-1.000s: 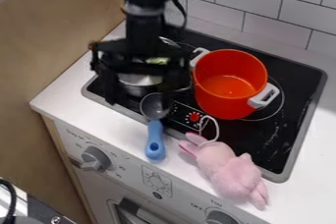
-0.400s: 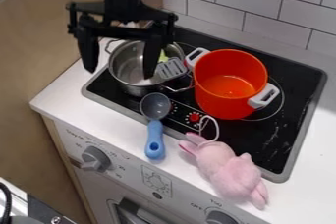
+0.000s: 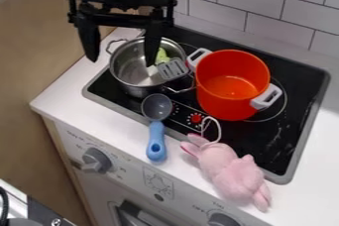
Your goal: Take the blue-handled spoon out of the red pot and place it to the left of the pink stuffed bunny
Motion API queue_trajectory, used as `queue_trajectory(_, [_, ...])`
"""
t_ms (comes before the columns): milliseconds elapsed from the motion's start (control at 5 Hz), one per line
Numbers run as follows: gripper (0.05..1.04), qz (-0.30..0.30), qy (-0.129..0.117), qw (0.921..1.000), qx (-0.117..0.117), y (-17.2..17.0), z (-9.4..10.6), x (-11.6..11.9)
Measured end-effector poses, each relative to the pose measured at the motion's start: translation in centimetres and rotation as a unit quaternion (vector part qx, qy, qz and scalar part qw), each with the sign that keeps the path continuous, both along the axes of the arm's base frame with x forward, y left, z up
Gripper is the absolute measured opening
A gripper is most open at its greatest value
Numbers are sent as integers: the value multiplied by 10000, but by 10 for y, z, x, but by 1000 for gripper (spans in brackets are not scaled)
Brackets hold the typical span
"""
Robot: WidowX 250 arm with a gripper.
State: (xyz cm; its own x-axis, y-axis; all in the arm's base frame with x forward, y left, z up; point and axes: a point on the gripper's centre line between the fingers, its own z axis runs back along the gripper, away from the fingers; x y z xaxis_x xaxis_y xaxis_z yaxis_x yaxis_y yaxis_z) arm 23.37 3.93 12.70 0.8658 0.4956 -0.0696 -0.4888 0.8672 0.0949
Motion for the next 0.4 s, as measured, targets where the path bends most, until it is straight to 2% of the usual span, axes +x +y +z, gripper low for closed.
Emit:
queue_trajectory(200, [1001, -68, 95, 9999, -49, 3, 2, 5])
queue_trajectory(400, [1001, -83, 81, 9999, -48, 3, 3, 5])
